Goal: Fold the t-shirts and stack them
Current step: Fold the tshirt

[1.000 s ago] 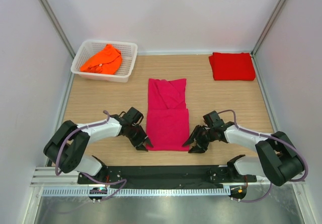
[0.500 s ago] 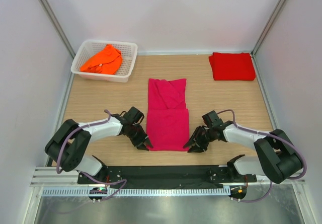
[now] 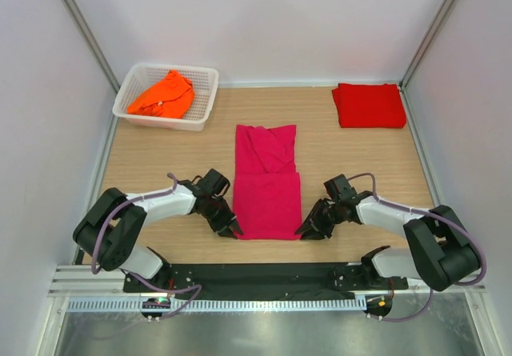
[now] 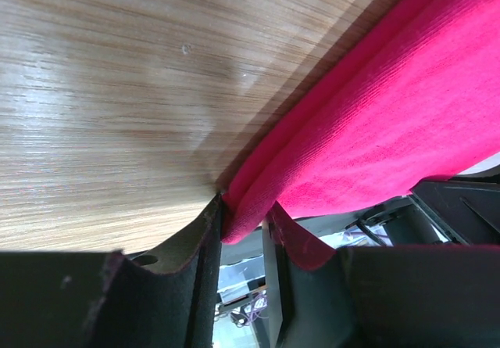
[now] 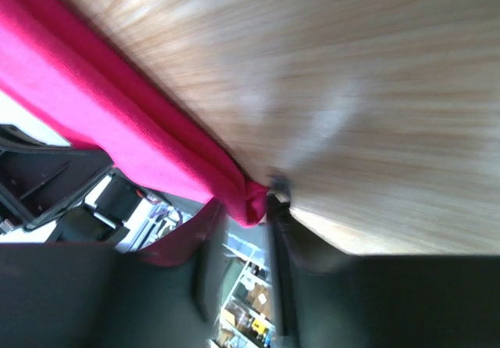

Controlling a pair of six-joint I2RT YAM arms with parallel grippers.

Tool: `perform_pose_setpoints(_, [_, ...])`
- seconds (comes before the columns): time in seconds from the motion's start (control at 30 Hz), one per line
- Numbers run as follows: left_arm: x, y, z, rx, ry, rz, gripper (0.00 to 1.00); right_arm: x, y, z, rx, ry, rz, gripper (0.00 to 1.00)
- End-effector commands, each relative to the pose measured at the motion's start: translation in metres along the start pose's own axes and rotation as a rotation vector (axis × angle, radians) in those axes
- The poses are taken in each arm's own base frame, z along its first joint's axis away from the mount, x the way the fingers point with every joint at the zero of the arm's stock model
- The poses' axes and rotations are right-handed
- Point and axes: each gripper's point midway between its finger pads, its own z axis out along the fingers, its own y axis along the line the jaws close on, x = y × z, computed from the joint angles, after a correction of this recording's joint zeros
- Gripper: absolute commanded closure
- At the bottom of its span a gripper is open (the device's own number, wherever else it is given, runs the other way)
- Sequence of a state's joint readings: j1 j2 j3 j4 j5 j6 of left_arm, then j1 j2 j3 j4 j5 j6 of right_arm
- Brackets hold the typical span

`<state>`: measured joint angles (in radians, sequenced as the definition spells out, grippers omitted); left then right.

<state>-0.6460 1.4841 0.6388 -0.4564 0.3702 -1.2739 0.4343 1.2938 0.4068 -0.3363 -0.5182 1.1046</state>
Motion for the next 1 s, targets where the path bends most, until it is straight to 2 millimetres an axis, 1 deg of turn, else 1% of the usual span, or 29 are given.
perform_pose_setpoints(0.0, [-0.012,0.006,0.006,-0.036,-0.057,0.025,0.74,-0.024,-0.041,0.010,0.162,-0.123,-0.010,0.71])
perform_pose_setpoints(0.03, [-0.012,0.005,0.006,-0.036,-0.055,0.028,0.81,-0.023,-0.041,0.011,0.160,-0.117,-0.013,0.76])
perform_pose_setpoints(0.07, [-0.012,0.005,0.006,-0.035,-0.057,0.033,0.83,-0.023,-0.041,0.011,0.162,-0.113,-0.017,0.81])
perform_pose_setpoints(0.1, [-0.011,0.006,0.006,-0.038,-0.054,0.036,0.86,-0.021,-0.041,0.011,0.160,-0.107,-0.028,0.90])
perform_pose_setpoints(0.17, [-0.011,0.006,0.005,-0.035,-0.051,0.047,0.95,-0.020,-0.041,0.009,0.157,-0.106,-0.041,0.99])
perform_pose_setpoints(0.2, [-0.009,0.007,0.005,-0.039,-0.044,0.053,0.99,-0.019,-0.041,0.007,0.156,-0.105,-0.052,0.99])
perform_pose_setpoints(0.23, [-0.009,0.008,0.005,-0.042,-0.039,0.058,1.00,-0.017,-0.041,0.006,0.154,-0.104,-0.062,0.99])
perform_pose_setpoints(0.37, [-0.002,0.013,0.003,-0.048,-0.046,0.082,1.00,-0.008,-0.044,0.003,0.156,-0.082,-0.104,0.99])
perform_pose_setpoints(0.4, [0.000,0.012,0.003,-0.045,-0.052,0.078,1.00,-0.002,-0.049,0.004,0.167,-0.068,-0.115,0.99])
perform_pose_setpoints(0.47, [0.005,0.011,-0.001,-0.032,-0.071,0.090,1.00,0.003,-0.048,0.001,0.154,-0.068,-0.140,0.99])
perform_pose_setpoints(0.5, [0.012,0.011,-0.001,-0.033,-0.073,0.091,1.00,0.009,-0.053,0.001,0.165,-0.057,-0.154,0.99])
perform_pose_setpoints(0.53, [0.015,0.009,-0.005,-0.018,-0.081,0.098,1.00,0.011,-0.050,-0.002,0.146,-0.069,-0.170,0.99])
perform_pose_setpoints(0.57, [0.017,0.011,-0.005,-0.022,-0.094,0.096,1.00,0.015,-0.052,-0.004,0.151,-0.063,-0.176,0.99])
perform_pose_setpoints(0.6, [0.025,0.012,-0.004,-0.025,-0.091,0.119,1.00,0.018,-0.054,-0.004,0.149,-0.061,-0.180,0.99])
perform_pose_setpoints(0.67, [0.034,0.010,-0.007,-0.011,-0.102,0.112,1.00,0.026,-0.055,-0.009,0.134,-0.053,-0.195,0.99])
perform_pose_setpoints(0.7, [0.042,0.010,-0.007,-0.011,-0.103,0.137,1.00,0.029,-0.057,-0.010,0.135,-0.049,-0.197,0.99])
perform_pose_setpoints(0.73, [0.047,0.008,-0.007,-0.006,-0.103,0.120,1.00,0.031,-0.058,-0.012,0.133,-0.047,-0.209,0.99])
perform_pose_setpoints(0.77, [0.052,0.006,-0.009,0.007,-0.104,0.127,1.00,0.035,-0.058,-0.018,0.126,-0.049,-0.215,0.99])
perform_pose_setpoints(0.8, [0.056,0.006,-0.010,0.010,-0.108,0.123,1.00,0.037,-0.055,-0.022,0.115,-0.053,-0.228,0.99])
perform_pose_setpoints(0.83, [0.066,0.005,-0.010,0.012,-0.097,0.123,1.00,0.038,-0.053,-0.026,0.107,-0.058,-0.237,0.99])
perform_pose_setpoints(0.87, [0.070,0.003,-0.013,0.030,-0.095,0.121,1.00,0.041,-0.054,-0.033,0.108,-0.061,-0.248,0.99])
perform_pose_setpoints(0.9, [0.074,0.003,-0.014,0.033,-0.098,0.126,1.00,0.042,-0.046,-0.039,0.086,-0.071,-0.260,0.99])
perform_pose_setpoints(0.93, [0.075,0.000,-0.018,0.047,-0.101,0.114,1.00,0.044,-0.046,-0.042,0.088,-0.069,-0.262,0.99])
perform_pose_setpoints(0.97, [0.075,0.001,-0.024,0.050,-0.109,0.109,1.00,0.044,-0.037,-0.047,0.067,-0.076,-0.275,0.99])
